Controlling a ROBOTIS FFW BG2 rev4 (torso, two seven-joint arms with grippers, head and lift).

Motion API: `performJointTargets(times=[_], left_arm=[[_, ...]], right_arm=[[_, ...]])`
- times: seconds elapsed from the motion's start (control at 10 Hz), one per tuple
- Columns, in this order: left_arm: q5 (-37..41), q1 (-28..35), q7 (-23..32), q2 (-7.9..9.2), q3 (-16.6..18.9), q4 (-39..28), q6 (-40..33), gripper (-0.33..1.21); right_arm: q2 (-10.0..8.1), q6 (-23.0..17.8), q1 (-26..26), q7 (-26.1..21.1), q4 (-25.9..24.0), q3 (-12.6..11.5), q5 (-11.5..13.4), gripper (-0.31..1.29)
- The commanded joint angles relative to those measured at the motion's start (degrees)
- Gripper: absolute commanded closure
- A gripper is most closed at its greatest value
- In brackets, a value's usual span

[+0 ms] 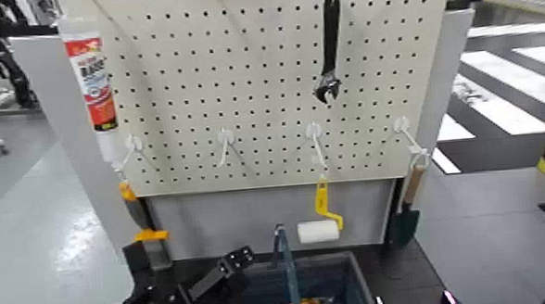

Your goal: Grasp the handle of the crate.

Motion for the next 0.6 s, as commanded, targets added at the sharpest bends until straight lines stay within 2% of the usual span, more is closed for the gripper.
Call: performJointTargets(times=[0.1,0.6], left_arm=[[4.75,-4.92,0.17,0.87,-2.47,6.0,4.27,0.11],[6.95,-13.98,-3.53,0.52,-8.36,17.33,7.7,0.11]], right_arm=[[0.09,-0.39,-0.09,0.27,0.2,0.06,0.0,0.15],[0.18,-0.92,-0.26,0.71,0.2,0.14,0.09,0.15]])
